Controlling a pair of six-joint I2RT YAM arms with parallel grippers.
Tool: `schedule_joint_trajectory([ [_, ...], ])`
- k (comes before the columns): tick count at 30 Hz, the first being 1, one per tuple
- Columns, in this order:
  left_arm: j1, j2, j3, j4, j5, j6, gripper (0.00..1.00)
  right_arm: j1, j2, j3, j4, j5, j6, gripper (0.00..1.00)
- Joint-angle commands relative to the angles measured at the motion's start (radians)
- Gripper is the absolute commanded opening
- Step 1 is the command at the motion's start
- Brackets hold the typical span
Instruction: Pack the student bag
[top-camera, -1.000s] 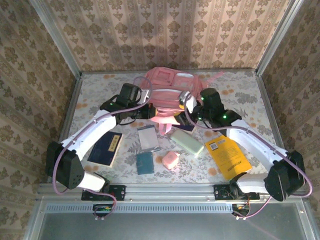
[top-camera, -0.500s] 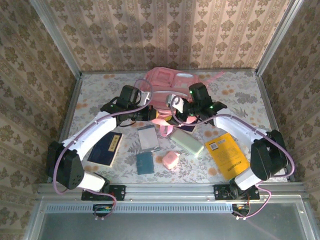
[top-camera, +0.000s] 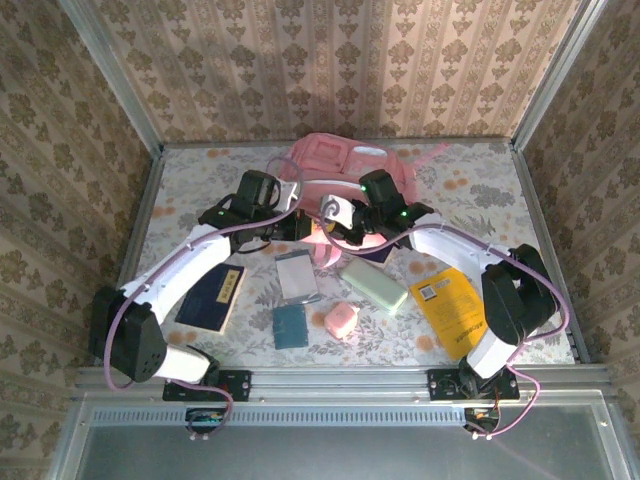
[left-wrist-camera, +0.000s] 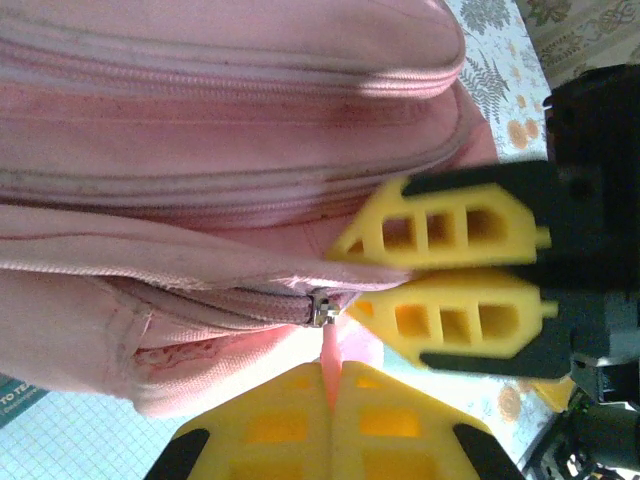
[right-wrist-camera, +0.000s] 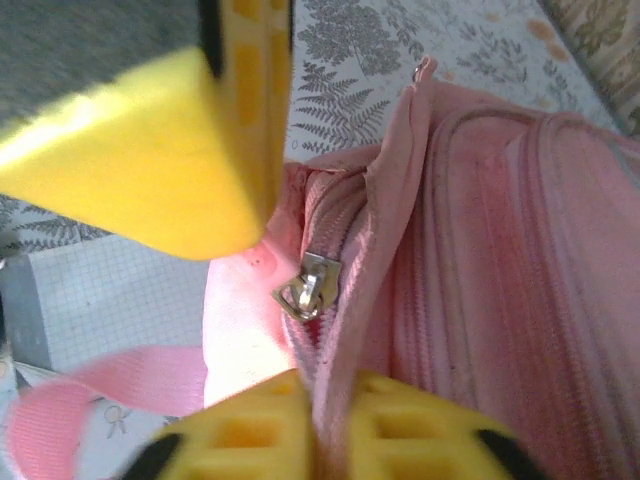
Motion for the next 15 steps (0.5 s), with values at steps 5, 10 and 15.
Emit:
schedule_joint_trajectory([
  [5, 0.009, -0.037, 0.028, -0.022, -0.029, 0.074, 0.00, -0.013, -0.067, -0.056, 0.101, 0.076, -0.040, 0.00],
  [10, 0.050, -0.033, 0.038, -0.060, -0.079, 0.095, 0.00, -0.034, -0.110, -0.078, 0.101, 0.054, -0.036, 0.00],
  [15, 0.096, -0.049, 0.014, -0.063, -0.094, 0.081, 0.00, -0.063, -0.154, -0.110, 0.133, 0.032, -0.019, 0.00],
])
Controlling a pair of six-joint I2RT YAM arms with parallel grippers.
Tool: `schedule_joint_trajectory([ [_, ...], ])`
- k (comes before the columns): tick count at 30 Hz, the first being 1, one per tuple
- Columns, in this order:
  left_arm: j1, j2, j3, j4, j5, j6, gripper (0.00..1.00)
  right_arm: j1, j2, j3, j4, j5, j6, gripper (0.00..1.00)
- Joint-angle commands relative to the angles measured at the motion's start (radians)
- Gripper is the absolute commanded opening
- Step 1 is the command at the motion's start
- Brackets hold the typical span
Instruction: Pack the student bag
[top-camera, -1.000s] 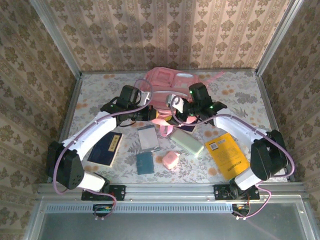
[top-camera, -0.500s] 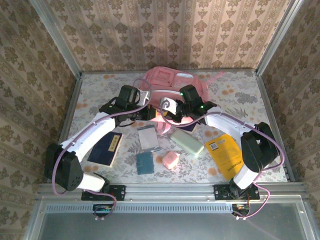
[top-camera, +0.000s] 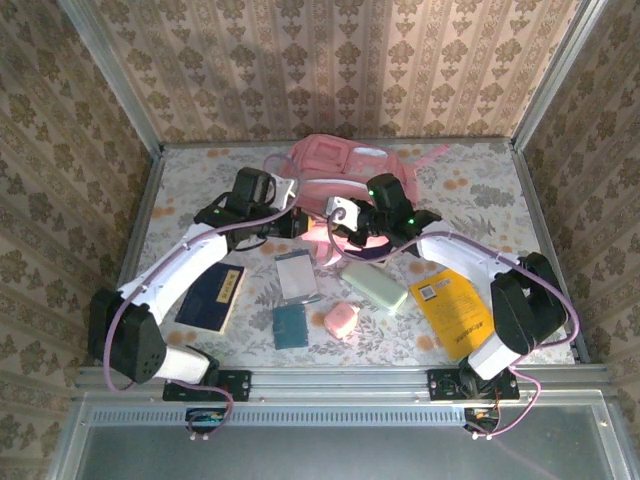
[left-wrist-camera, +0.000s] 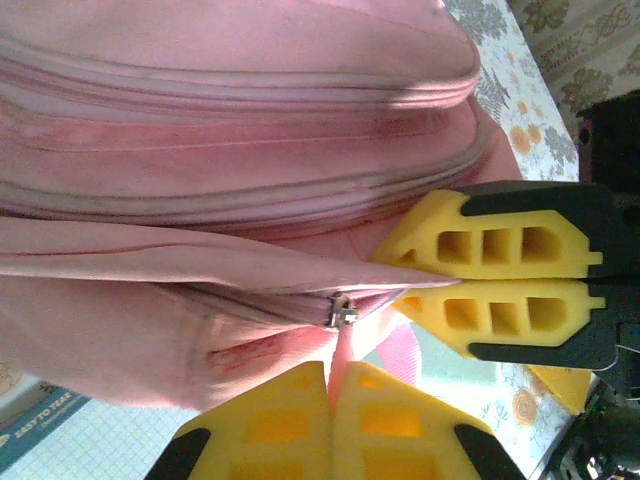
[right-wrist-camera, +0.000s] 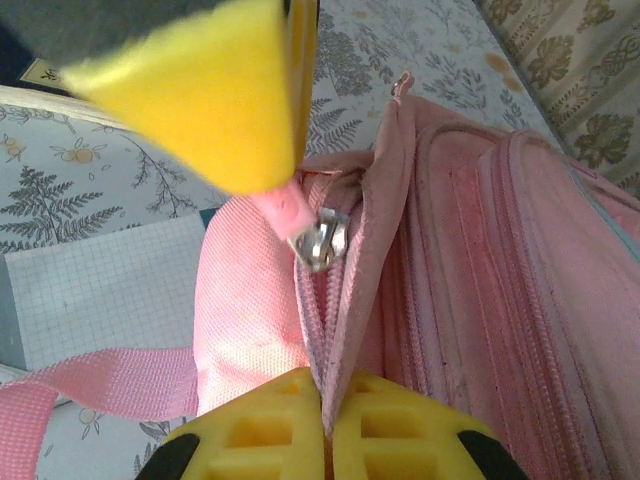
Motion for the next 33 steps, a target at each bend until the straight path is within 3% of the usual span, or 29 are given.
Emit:
schedule_joint_trajectory([
  [1, 0.054, -0.044, 0.004, -0.058, -0.098, 0.021, 0.00, -0.052, -0.081, -0.019, 0.037, 0.015, -0.001, 0.00],
  [10, 0.113, -0.076, -0.018, -0.074, -0.120, 0.015, 0.00, -0.067, -0.111, -0.028, 0.045, 0.003, 0.005, 0.00],
  [24, 0.085, -0.033, -0.023, 0.003, -0.031, -0.028, 0.00, -0.030, -0.107, -0.036, 0.065, -0.055, 0.063, 0.00],
  [30, 0.085, 0.021, -0.055, 0.071, 0.073, -0.074, 0.00, -0.015, -0.103, -0.038, 0.069, -0.056, 0.093, 0.00],
  [33, 0.085, 0.023, -0.070, 0.095, 0.088, -0.091, 0.05, -0.009, -0.105, -0.040, 0.066, -0.053, 0.095, 0.00],
])
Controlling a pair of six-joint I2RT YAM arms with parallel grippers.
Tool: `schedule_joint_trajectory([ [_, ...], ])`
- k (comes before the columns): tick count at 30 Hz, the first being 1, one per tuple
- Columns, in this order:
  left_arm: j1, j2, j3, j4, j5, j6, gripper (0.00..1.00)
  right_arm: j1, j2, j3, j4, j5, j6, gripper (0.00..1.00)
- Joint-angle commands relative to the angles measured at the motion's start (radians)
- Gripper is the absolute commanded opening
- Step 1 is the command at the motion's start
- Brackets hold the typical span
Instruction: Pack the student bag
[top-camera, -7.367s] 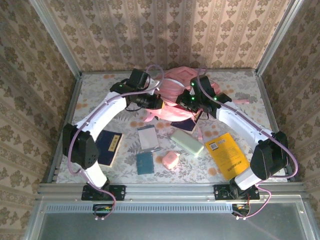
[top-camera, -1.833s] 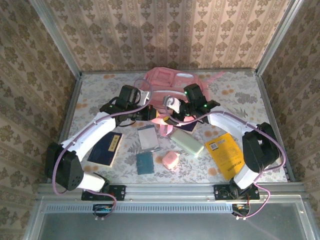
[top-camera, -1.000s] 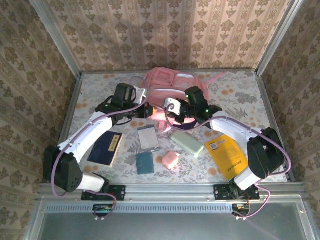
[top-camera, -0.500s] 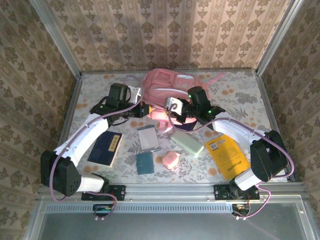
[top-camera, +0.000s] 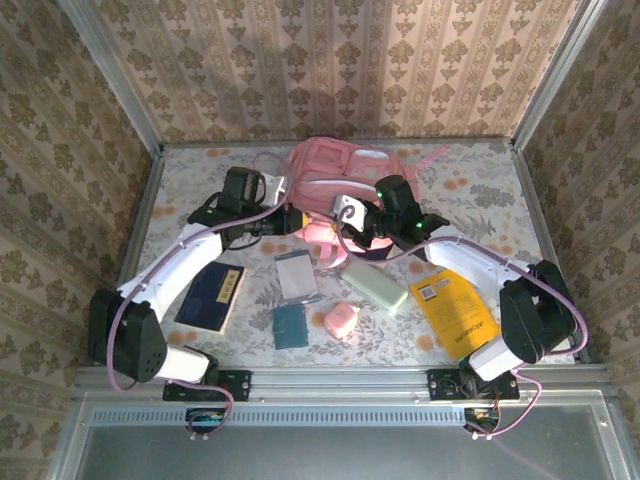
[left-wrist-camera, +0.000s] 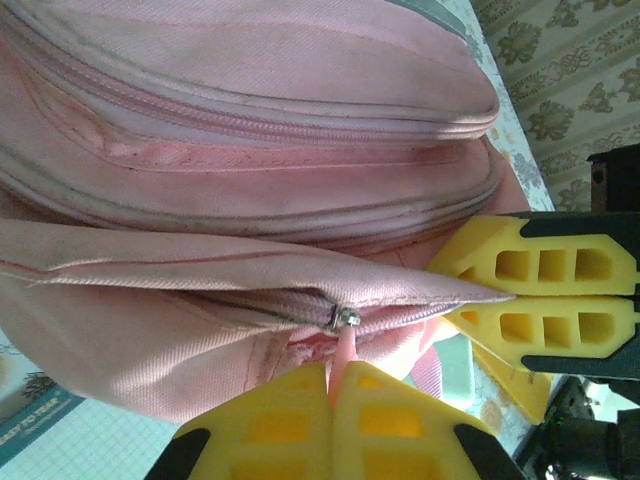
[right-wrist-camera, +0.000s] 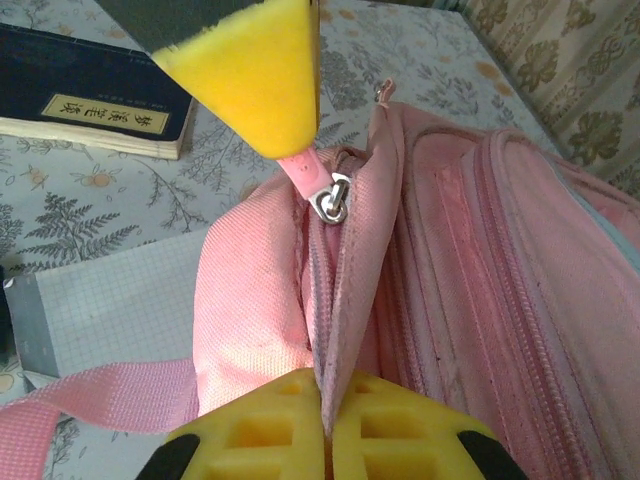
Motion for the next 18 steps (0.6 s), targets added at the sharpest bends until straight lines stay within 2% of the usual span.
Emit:
schedule_joint_trajectory([
  [1, 0.023, 0.018, -0.027, 0.026, -0.021, -0.035, 0.06, 0.006, -0.053, 0.007, 0.044, -0.013, 0.024, 0.00],
  [11, 0.013, 0.033, -0.039, 0.048, -0.006, -0.055, 0.14, 0.011, -0.051, 0.017, 0.045, -0.013, 0.041, 0.00],
  [18, 0.005, 0.039, -0.054, 0.064, -0.006, -0.066, 0.16, 0.011, -0.051, 0.019, 0.046, -0.013, 0.047, 0.00],
])
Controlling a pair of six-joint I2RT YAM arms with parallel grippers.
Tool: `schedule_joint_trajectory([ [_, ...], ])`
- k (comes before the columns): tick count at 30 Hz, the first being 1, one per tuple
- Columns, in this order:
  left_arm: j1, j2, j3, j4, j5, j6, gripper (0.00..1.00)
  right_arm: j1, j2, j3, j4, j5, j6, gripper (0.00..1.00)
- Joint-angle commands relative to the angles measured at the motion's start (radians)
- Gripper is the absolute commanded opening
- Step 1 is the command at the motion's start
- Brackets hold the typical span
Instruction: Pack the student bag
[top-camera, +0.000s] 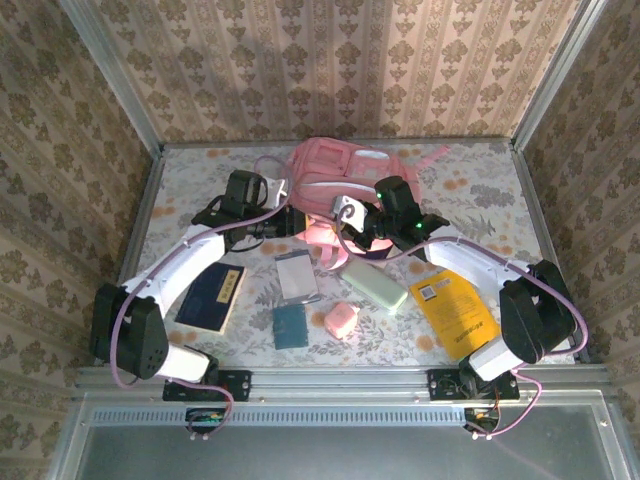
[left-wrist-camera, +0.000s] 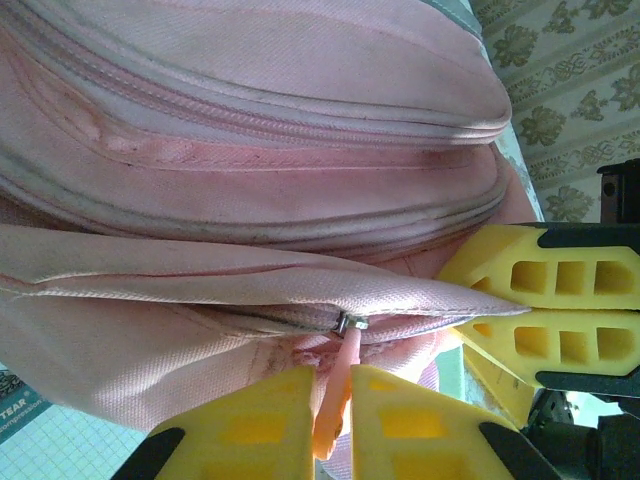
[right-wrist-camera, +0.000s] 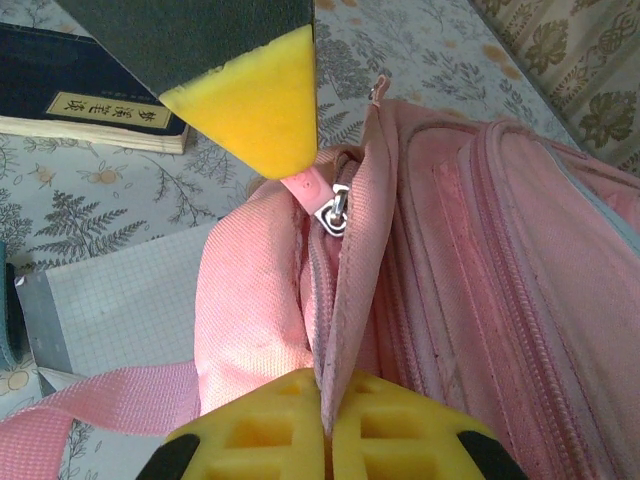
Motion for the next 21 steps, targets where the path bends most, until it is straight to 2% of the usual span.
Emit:
schedule_joint_trajectory([
  [1, 0.006, 0.022, -0.019, 0.008, -0.025, -0.017, 0.17, 0.008, -0.050, 0.020, 0.056, -0.018, 0.023, 0.00],
  [13, 0.006, 0.025, -0.023, 0.025, -0.008, -0.025, 0.24, 0.008, -0.044, 0.023, 0.052, -0.017, 0.025, 0.00],
  [14, -0.022, 0.026, -0.023, 0.027, -0.005, -0.025, 0.25, 0.008, -0.045, 0.025, 0.052, -0.017, 0.026, 0.00],
  [21, -0.031, 0.037, -0.020, 0.050, 0.017, -0.030, 0.29, 0.008, -0.040, 0.035, 0.046, -0.025, 0.033, 0.00],
])
